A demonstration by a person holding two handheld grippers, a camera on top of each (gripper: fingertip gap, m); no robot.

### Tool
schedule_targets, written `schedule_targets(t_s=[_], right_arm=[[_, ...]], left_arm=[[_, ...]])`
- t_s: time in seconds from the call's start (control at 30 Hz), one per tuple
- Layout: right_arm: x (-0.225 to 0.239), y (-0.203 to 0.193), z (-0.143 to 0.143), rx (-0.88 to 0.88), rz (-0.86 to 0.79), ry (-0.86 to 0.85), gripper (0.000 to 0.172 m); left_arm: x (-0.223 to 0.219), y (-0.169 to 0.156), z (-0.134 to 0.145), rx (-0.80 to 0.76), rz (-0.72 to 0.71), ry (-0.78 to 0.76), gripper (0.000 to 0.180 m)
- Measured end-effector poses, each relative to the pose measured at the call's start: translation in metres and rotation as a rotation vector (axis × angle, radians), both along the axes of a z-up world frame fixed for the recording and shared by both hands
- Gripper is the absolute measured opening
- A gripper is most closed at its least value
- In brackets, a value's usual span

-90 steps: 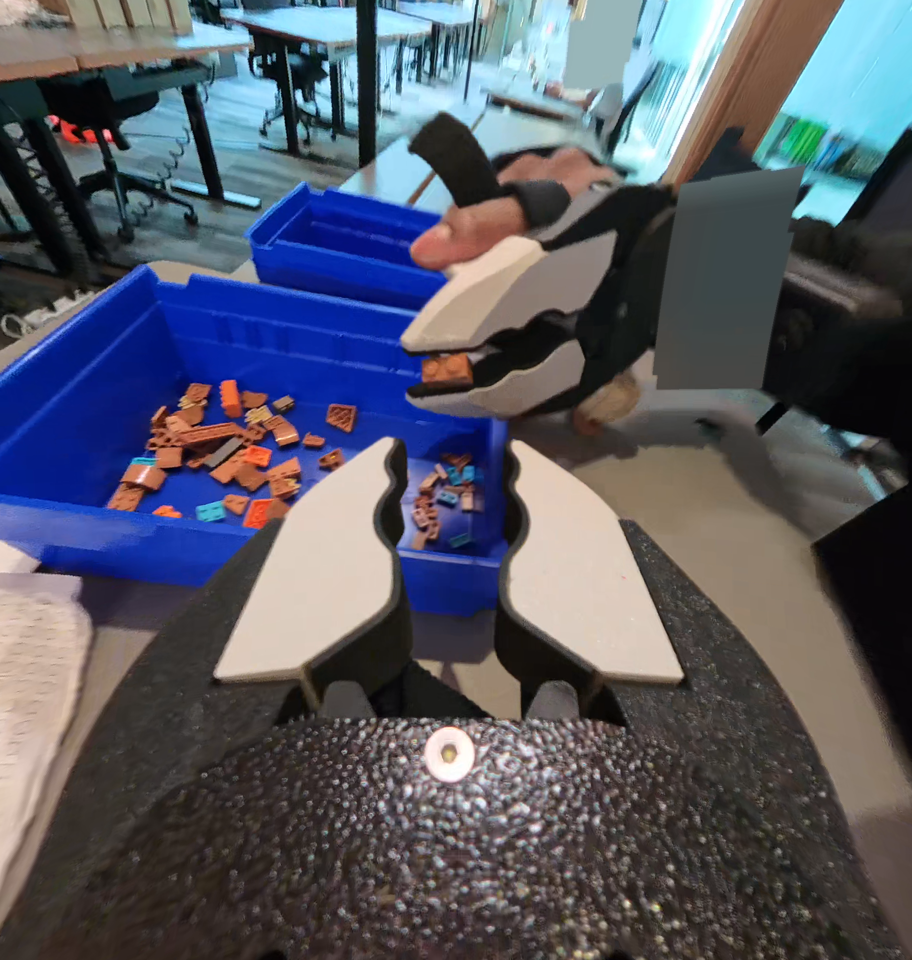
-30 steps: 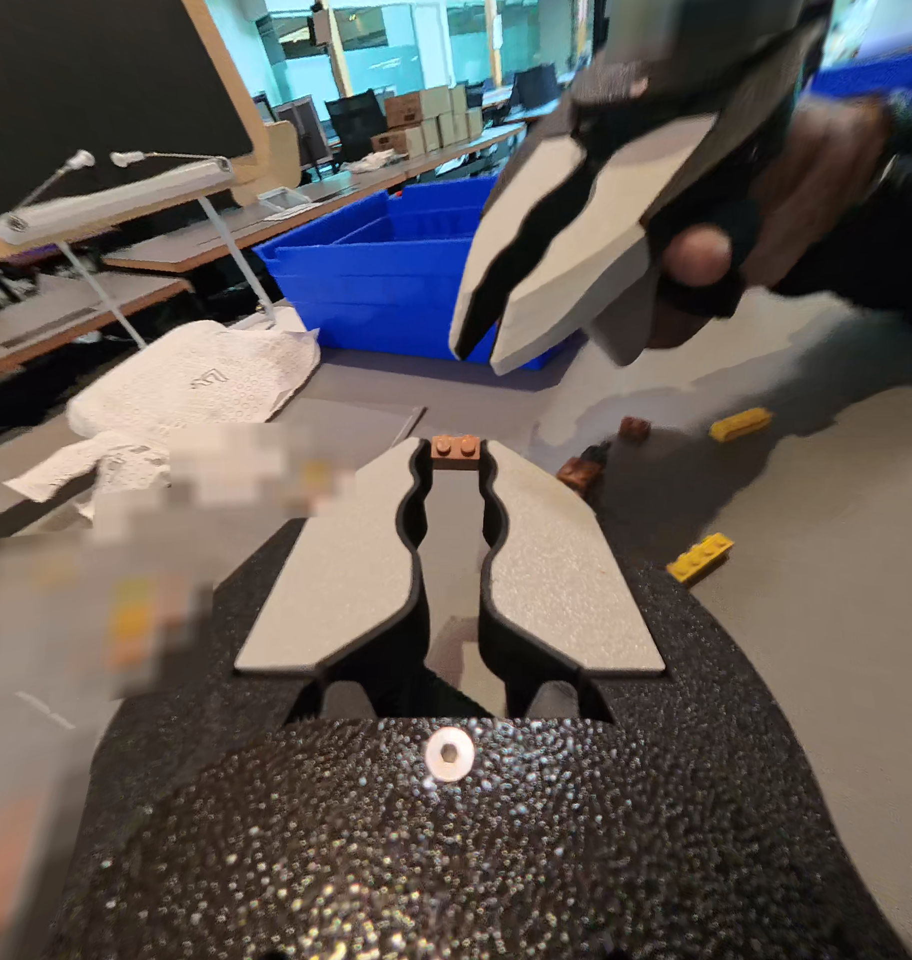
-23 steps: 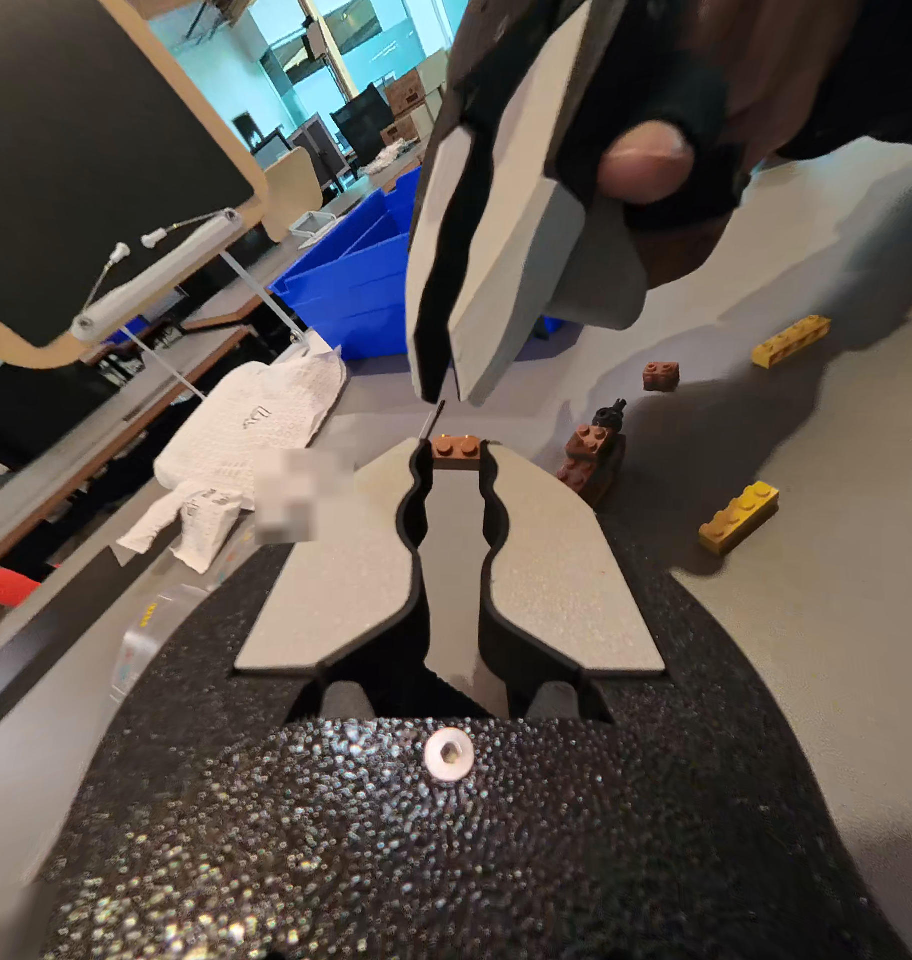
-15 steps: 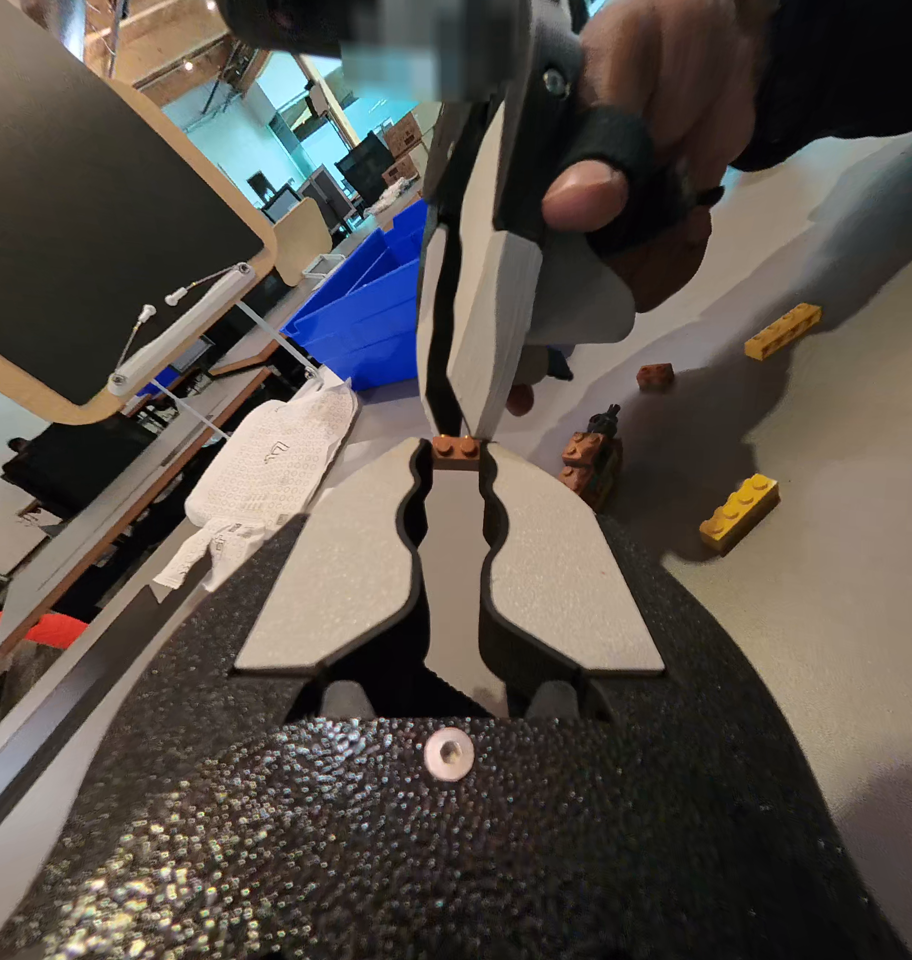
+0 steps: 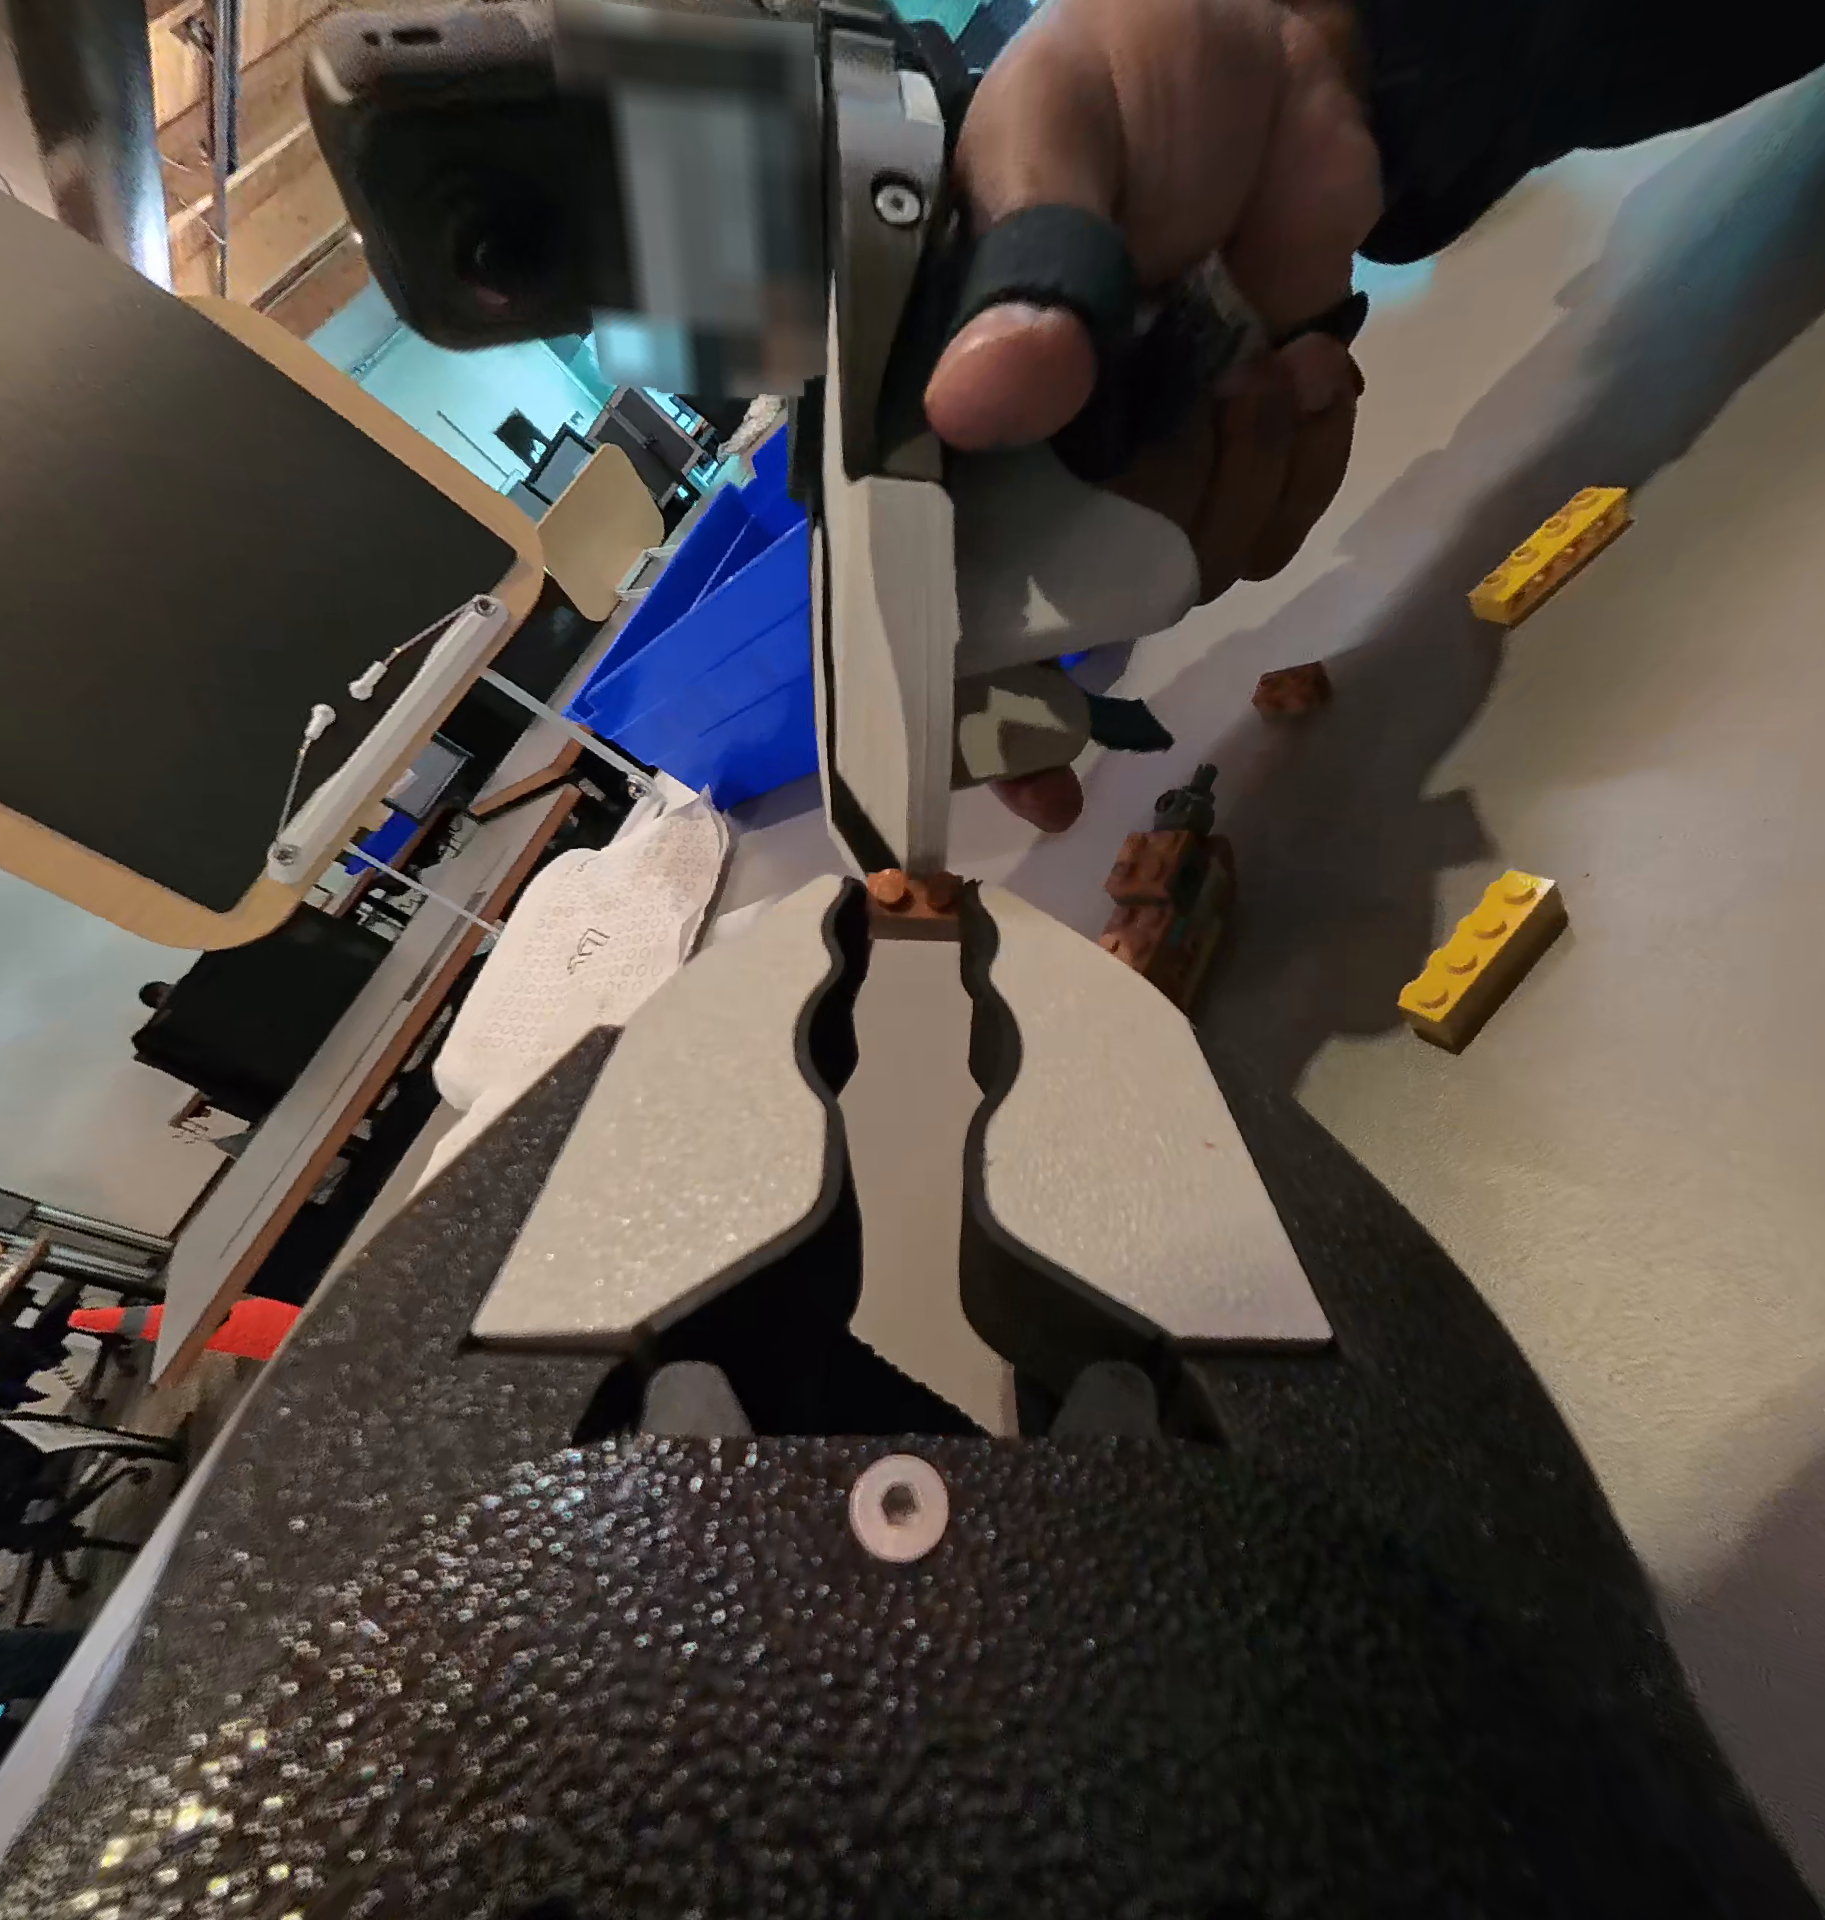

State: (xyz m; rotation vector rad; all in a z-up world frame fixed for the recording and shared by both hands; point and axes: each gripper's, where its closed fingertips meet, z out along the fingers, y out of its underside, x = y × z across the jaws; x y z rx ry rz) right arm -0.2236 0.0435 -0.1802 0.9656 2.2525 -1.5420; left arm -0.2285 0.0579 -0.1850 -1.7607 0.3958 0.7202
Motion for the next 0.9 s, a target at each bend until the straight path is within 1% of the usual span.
schedule_targets(t_s=[0.1, 0.17, 0.33, 0.43, 0.53, 0.6, 0.77, 0.9], right_arm=[[0.0, -0.001, -0.003, -0.002, 0.002, -0.017, 0.012], [0.0, 0.0, -0.004, 0.002, 0.003, -0.016, 0.012], [-0.01, 0.012, -0.013, 0.062, -0.05, 0.001, 0.012], [-0.014, 0.026, -0.024, 0.154, -0.088, 0.022, 0.012], [-0.018, 0.042, -0.036, 0.257, -0.137, 0.044, 0.012], [-0.019, 0.05, -0.046, 0.33, -0.151, 0.046, 0.012], [-0.013, 0.055, -0.062, 0.367, -0.134, -0.013, 0.012], [0.001, 0.051, -0.066, 0.333, -0.084, -0.069, 0.012]], left_arm=[[0.002, 0.001, -0.002, -0.015, -0.006, 0.033, 0.017], [0.002, 0.001, -0.003, -0.019, -0.01, 0.022, 0.017], [0.0, 0.001, -0.003, -0.014, -0.031, -0.122, 0.02], [-0.001, -0.002, -0.011, -0.092, -0.046, -0.269, 0.024], [0.001, -0.008, -0.02, -0.198, -0.077, -0.392, 0.025], [0.0, -0.014, -0.031, -0.288, -0.068, -0.466, 0.028], [-0.007, -0.017, -0.06, -0.415, 0.01, -0.522, 0.03], [-0.01, -0.012, -0.072, -0.453, 0.053, -0.528, 0.027]])
